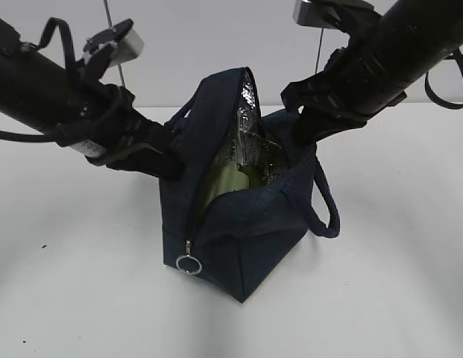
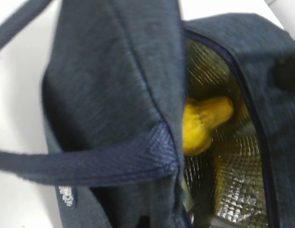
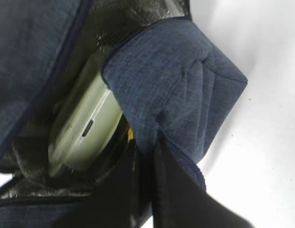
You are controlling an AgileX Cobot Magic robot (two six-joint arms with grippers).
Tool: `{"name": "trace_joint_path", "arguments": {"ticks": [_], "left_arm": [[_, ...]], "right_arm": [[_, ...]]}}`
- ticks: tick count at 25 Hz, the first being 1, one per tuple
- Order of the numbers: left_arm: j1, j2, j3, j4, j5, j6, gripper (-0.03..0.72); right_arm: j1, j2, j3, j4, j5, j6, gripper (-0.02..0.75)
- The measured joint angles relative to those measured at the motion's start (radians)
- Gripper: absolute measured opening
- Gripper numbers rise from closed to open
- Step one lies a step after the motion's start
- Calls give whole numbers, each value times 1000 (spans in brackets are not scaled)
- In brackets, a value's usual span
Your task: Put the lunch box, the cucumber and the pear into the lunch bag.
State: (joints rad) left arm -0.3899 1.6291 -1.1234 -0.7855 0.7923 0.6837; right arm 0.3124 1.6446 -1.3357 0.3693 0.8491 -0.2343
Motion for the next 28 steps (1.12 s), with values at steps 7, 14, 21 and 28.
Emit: {"name": "trace_joint_path", "arguments": {"ticks": [7,14,21,28], "left_arm": [[-23,12,0,31,3,-52,-10],[-23,10,-2,43,17,-88,247],[-23,-71,-2,133,-8,-128,321],[-23,-242,75,149,-195,-134,314]], "right_arm": [[-2,15,8,-5,-24,-2,27],[-2,25,8,-9,-30,-6,337],[-2,-28,8,-103,-30,-11,494],[-2,-144,42,-122,-47,-11,501]]}}
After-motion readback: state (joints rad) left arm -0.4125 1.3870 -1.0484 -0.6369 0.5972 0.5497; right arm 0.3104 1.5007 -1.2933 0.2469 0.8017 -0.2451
